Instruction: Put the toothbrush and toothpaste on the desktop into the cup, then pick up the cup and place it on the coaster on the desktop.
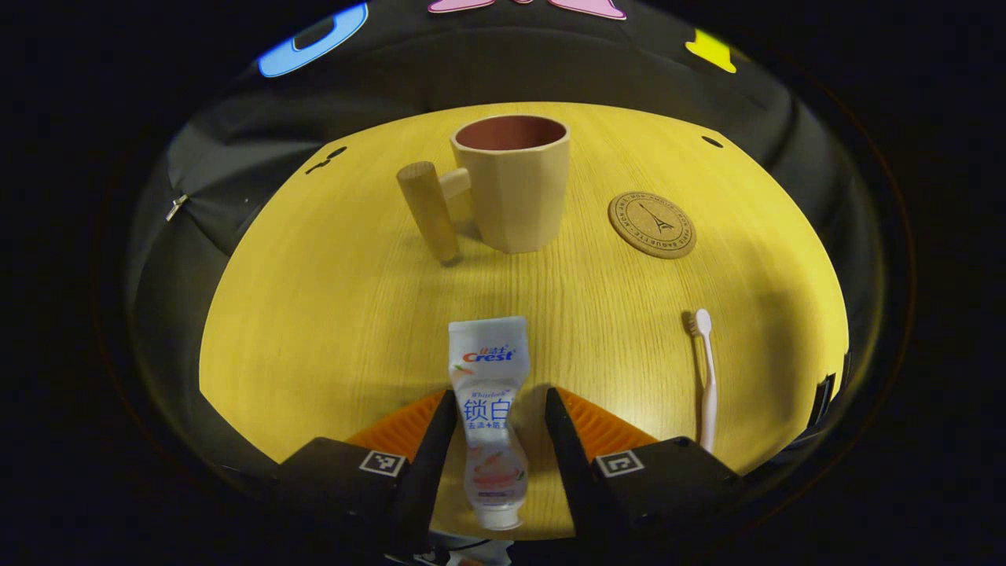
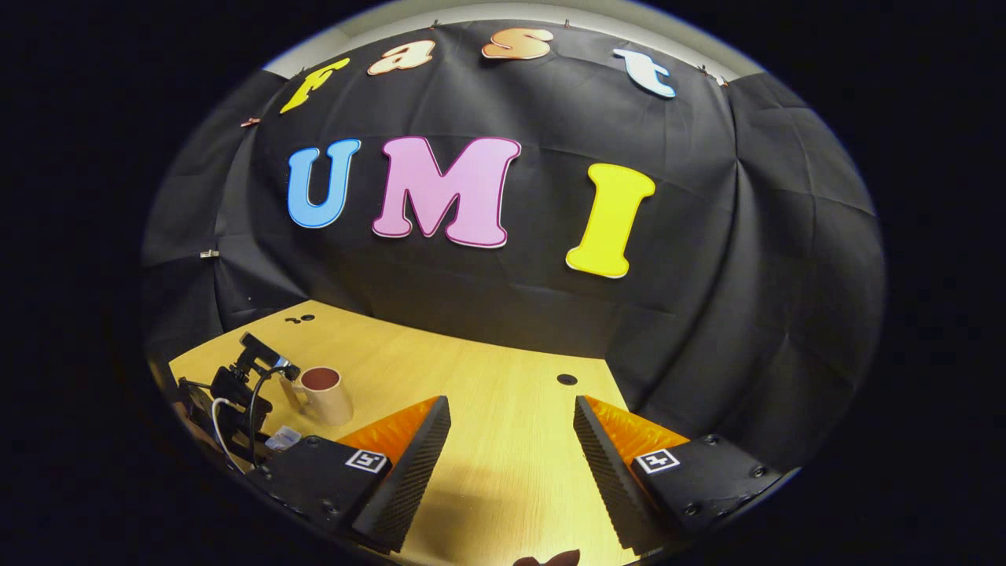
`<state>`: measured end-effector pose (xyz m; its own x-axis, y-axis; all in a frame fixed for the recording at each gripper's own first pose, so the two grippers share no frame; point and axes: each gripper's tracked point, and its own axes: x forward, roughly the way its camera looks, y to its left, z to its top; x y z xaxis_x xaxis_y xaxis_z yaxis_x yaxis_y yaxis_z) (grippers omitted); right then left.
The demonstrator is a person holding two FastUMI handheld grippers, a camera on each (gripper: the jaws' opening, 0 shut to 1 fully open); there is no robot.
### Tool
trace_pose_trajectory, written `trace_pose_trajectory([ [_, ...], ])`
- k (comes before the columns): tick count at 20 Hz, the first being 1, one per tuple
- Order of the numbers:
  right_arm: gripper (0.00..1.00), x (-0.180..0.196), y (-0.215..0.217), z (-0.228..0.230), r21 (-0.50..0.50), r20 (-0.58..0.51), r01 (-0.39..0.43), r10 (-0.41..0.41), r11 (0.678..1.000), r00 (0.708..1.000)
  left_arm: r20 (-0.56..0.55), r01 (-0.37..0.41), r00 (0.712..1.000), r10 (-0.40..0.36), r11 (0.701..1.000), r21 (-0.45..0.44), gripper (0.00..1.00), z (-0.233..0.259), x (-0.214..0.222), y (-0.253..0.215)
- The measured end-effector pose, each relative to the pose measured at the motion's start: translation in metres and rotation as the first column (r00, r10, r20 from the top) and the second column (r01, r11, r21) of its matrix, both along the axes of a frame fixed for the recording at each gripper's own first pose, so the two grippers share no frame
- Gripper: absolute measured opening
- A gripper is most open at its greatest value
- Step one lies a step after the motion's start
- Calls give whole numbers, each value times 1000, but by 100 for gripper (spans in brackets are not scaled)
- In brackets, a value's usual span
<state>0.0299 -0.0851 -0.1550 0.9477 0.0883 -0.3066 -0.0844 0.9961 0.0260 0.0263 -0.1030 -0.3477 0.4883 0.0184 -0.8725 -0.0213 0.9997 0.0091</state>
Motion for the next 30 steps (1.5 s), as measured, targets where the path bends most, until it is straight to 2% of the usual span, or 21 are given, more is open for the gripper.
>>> trace_pose_trajectory([
  [1,98,1,0,-3,9,-6,-2,2,1000,1000,-16,-1,1000,1,1000,-15,69,1,1,-2],
  [4,97,1,6,-13,30,-27,-16,16,999,999,-78,6,997,-11,998,-58,38,-2,0,-10],
  [5,97,-2,9,-16,36,-36,-24,26,999,999,-95,26,995,-32,998,-61,34,-1,0,-11],
  [9,97,-17,35,-33,98,-119,-56,67,994,991,-74,123,989,-126,991,-52,30,-1,4,-14],
  [12,97,-32,67,-55,164,-220,-72,108,984,970,-68,159,984,-163,986,-52,25,-1,4,-14],
  [16,98,-65,102,-99,190,-385,-59,129,980,914,-60,223,972,-227,973,-54,21,0,5,-14],
  [20,98,-85,129,-129,180,-480,-40,124,983,869,-66,281,956,-287,956,-88,19,6,-10,-12],
  [25,98,-93,161,-161,149,-563,-24,105,989,820,14,305,952,-305,945,-119,19,38,-19,16],
  [30,98,-95,185,-197,120,-650,-15,90,993,755,84,310,950,-301,942,-126,19,69,-31,53],
])
